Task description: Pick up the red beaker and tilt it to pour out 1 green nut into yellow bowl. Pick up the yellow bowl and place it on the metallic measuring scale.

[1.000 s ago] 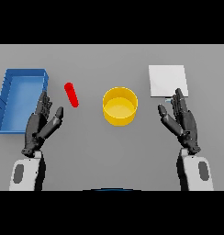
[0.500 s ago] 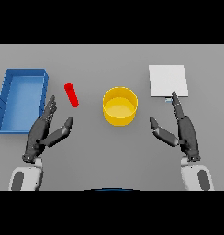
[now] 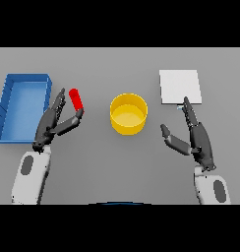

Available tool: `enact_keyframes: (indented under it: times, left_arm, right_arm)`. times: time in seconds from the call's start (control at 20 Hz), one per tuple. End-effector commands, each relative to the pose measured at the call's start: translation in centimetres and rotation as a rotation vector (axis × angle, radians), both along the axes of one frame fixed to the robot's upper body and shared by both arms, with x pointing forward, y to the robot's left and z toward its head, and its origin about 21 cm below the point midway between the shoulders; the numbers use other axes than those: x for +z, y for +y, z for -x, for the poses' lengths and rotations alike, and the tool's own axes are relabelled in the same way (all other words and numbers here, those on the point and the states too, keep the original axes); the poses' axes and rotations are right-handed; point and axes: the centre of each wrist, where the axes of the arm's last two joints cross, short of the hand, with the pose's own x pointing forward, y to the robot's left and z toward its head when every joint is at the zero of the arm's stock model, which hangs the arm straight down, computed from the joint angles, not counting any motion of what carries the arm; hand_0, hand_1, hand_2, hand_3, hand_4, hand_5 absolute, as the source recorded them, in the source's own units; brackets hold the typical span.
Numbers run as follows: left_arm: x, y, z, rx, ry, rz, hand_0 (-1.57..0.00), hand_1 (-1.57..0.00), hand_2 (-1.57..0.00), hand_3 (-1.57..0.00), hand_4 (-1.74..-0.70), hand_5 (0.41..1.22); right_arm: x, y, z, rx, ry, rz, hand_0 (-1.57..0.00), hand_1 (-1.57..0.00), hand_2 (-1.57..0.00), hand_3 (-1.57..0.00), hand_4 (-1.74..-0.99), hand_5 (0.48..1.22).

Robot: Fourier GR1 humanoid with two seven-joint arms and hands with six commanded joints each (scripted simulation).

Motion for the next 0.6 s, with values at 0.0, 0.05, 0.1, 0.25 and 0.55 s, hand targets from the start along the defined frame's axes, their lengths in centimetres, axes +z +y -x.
enact_keyframes:
  times: [0.0, 0.05, 0.1, 0.25, 0.55]
  left_arm:
    - [-0.2, 0.0, -0.6, -0.003, -0.002, -0.003, 0.0, 0.0, 0.0, 0.0, -1.18, 0.636]
    - [-0.2, -0.4, -1.0, -0.016, -0.013, 0.001, 0.0, 0.0, 0.0, 0.0, -1.18, 0.637]
    - [-0.2, -0.6, -1.6, -0.022, -0.011, 0.0, 0.0, 0.0, 0.0, 0.0, -1.19, 0.641]
    - [-0.2, -1.1, -2.7, -0.029, -0.025, -0.027, 0.0, 0.0, 0.0, 0.0, -1.2, 0.654]
    - [-0.6, -2.3, -5.3, -0.016, 0.001, -0.06, 0.0, 0.0, 0.0, 0.0, -1.2, 0.671]
  right_arm:
    - [0.2, -0.1, 0.1, 0.006, -0.007, -0.002, 0.0, 0.0, 0.0, 0.0, -1.229, 0.626]
    - [-0.1, -0.1, 0.3, 0.004, -0.001, 0.005, 0.0, 0.0, 0.0, 0.0, -1.227, 0.625]
    - [-0.2, -0.2, 0.3, 0.002, 0.0, 0.013, 0.0, 0.0, 0.0, 0.0, -1.222, 0.626]
    - [-0.1, 0.1, 0.2, 0.003, 0.002, -0.011, 0.0, 0.0, 0.0, 0.0, -1.229, 0.628]
    - [-0.1, 0.1, 0.2, -0.003, 0.003, -0.013, 0.0, 0.0, 0.0, 0.0, -1.238, 0.638]
